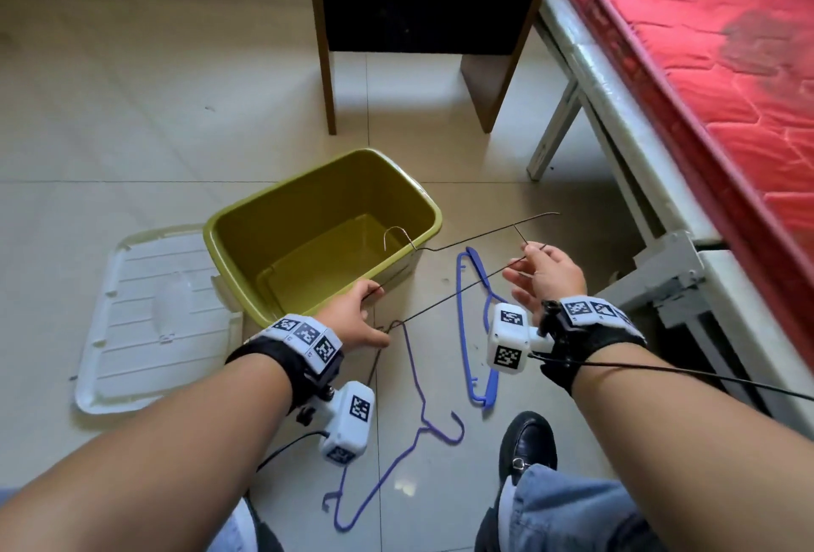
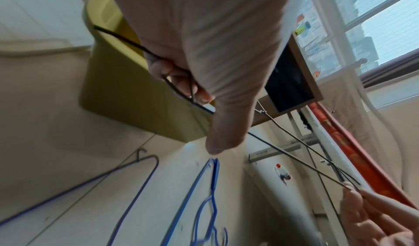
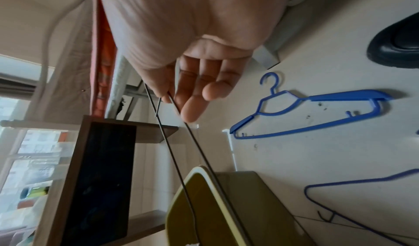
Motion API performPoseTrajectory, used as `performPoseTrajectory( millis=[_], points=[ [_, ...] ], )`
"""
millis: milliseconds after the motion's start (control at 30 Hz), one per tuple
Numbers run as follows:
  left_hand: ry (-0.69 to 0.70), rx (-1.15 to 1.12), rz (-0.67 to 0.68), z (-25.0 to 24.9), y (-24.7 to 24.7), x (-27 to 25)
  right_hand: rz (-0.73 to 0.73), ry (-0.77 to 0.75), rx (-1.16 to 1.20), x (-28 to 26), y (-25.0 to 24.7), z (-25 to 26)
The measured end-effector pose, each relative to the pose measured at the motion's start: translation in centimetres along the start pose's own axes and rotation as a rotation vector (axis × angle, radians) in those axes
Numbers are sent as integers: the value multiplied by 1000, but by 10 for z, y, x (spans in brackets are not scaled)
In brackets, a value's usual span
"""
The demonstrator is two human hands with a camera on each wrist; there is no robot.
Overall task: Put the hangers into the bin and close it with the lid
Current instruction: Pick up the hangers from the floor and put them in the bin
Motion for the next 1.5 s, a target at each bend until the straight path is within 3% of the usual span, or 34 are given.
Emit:
performPoseTrajectory(
  millis=[167, 400, 633, 800, 1200, 1500],
  points=[
    [-66, 11, -185, 23, -41, 8, 86, -16, 29, -7, 39, 18],
    [-342, 63, -396, 87, -73, 12, 138, -61, 14, 11, 101, 13],
    [-627, -149, -562, 144, -80, 37, 268, -122, -240, 35, 161, -10],
    [-745, -223, -647, 165, -89, 60, 342, -153, -391, 49, 190, -17],
    [-650, -164, -736, 190, -81, 77, 385, -127, -677, 78, 234, -47],
    [-627, -203, -750, 187, -83, 76, 306, 126, -554, 94, 249, -66]
  ],
)
Point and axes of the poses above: each hand's wrist, its own x-axis towards the middle knuckle, its own y-axis out of the palm, z = x × y, the point moved 5 cm from there along x, towards the middle knuckle
